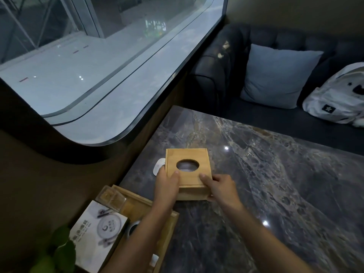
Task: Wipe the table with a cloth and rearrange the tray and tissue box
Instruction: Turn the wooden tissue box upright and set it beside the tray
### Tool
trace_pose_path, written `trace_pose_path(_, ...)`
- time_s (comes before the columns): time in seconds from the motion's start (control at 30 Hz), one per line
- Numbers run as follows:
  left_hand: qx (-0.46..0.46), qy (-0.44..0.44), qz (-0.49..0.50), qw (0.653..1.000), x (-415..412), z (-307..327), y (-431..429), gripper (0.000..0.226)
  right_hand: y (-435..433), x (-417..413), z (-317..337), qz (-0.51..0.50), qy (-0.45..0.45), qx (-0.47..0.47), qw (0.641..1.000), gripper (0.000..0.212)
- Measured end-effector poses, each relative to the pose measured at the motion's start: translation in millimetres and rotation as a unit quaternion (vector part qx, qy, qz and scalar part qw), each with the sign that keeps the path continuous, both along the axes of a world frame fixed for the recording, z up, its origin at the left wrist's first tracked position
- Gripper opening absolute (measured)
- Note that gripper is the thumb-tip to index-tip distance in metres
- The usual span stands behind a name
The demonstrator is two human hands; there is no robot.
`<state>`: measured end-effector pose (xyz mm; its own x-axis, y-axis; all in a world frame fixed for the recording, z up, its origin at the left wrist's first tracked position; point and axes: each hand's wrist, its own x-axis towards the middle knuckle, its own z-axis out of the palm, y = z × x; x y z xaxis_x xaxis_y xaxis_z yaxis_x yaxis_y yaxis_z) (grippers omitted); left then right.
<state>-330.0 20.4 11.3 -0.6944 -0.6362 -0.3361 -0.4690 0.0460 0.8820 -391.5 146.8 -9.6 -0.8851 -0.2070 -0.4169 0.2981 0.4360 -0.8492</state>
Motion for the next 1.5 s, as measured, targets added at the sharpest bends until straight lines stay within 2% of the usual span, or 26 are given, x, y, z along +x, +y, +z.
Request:
trace_pose_path(0.17,-0.042,0.007,-0.028,0.999,-3.5,12.2,-19.2,0.046,-16.8,8.7,6.3,-0.018,-0.029,-0.055,0.998,0.029)
trace_pose_path(0.27,-0.028,-0.007,-0.012,1.0,-7.8,18.3,-43.7,0.041,-35.6,16.7,6.5,0.004,-0.037,-0.049,0.998,0.029)
trace_pose_path(0.43,-0.008,-0.028,0.011,1.0,0.9,14.8,-68.0,0.034,-62.7,37.7,0.6,0.014,-0.001,-0.045,0.999,0.027)
trace_pose_path(0.5,-0.01,-0.02,0.027,0.999,3.6,14.6,-71.0,0.033,-67.4,42.0,3.0,0.033,0.019,-0.012,0.999,0.033)
trace_pose_path(0.57,-0.04,-0.033,0.026,0.998,5.5,14.5,-70.7,0.033,-65.9,39.7,6.7,0.06,0.036,0.02,0.997,0.039)
trace_pose_path(0.6,-0.088,-0.055,0.018,0.994,7.3,14.6,-68.6,0.036,-63.4,36.7,9.3,0.066,0.033,0.016,0.997,0.04)
trace_pose_path(0.67,-0.242,-0.088,-0.016,0.966,11.5,14.1,-59.5,0.044,-56.6,26.6,11.7,0.059,0.011,-0.039,0.997,0.044)
trace_pose_path(0.73,-0.34,-0.079,-0.081,0.934,18.0,11.5,-40.7,0.057,-52.7,14.1,9.3,0.058,0.001,-0.085,0.995,0.06)
trace_pose_path(0.83,-0.417,-0.112,-0.188,0.882,26.8,-6.2,-14.2,0.077,-56.8,3.4,4.4,0.079,-0.049,-0.108,0.99,0.069)
trace_pose_path(0.9,-0.465,-0.141,-0.205,0.85,31.2,-18.8,-11.0,0.077,-60.8,3.3,5.7,0.087,-0.069,-0.132,0.985,0.066)
trace_pose_path(0.97,-0.486,-0.161,-0.196,0.836,34.7,-23.9,-16.4,0.07,-64.8,3.7,8.3,0.089,-0.075,-0.15,0.982,0.062)
trace_pose_path(1.1,-0.498,-0.163,-0.173,0.834,43.2,-25.8,-37.8,0.061,-84.3,9.2,4.7,0.106,-0.105,-0.152,0.977,0.058)
trace_pose_path(1.23,-0.47,-0.17,-0.165,0.85,49.6,-24.9,-57.0,0.062,-105.2,14.3,-1.7,0.13,-0.088,-0.139,0.978,0.067)
trace_pose_path(1.5,-0.473,-0.141,-0.148,0.857,49.0,-25.8,-56.2,0.063,-107.3,17.7,-5.0,0.144,-0.069,-0.111,0.981,0.084)
